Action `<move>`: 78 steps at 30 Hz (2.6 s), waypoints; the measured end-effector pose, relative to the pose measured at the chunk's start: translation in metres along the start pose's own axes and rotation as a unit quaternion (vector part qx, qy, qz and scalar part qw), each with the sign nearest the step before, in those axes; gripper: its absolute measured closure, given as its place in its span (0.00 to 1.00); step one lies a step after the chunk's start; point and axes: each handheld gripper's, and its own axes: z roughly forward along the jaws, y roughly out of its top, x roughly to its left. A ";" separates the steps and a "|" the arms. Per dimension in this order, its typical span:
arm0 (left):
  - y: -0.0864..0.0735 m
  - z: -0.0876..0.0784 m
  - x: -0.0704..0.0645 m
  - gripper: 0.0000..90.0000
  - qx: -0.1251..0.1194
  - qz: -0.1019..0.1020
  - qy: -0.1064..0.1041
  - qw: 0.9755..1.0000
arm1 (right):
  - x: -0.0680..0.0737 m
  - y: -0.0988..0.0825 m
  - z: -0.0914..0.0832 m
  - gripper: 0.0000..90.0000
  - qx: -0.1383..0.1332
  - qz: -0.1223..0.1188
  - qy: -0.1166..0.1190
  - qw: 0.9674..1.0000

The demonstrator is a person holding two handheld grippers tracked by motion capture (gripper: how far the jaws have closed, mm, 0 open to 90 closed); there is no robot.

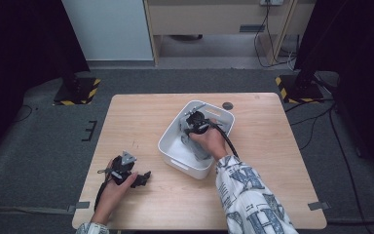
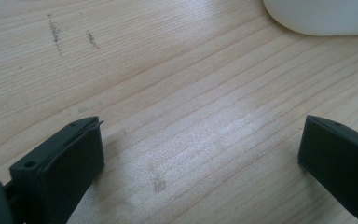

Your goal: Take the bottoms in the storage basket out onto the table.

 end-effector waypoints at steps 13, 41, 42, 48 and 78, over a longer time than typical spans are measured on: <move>0.000 0.000 0.000 0.00 0.000 0.001 -0.001 1.000 | -0.013 0.008 -0.033 0.70 -0.062 0.023 0.017 0.998; 0.000 0.000 0.000 0.00 0.000 0.001 -0.001 1.000 | -0.029 0.020 -0.080 0.70 -0.126 0.041 0.031 0.991; 0.000 0.000 0.000 0.00 0.000 0.001 -0.001 1.000 | -0.029 0.020 -0.082 0.70 -0.130 0.043 0.032 0.990; 0.000 0.000 0.000 0.00 0.000 0.001 -0.001 1.000 | -0.035 0.022 -0.096 0.70 -0.149 0.050 0.036 0.987; 0.001 0.001 0.001 0.00 0.000 0.001 -0.002 1.000 | -0.053 0.023 -0.133 0.71 -0.203 0.078 0.052 0.975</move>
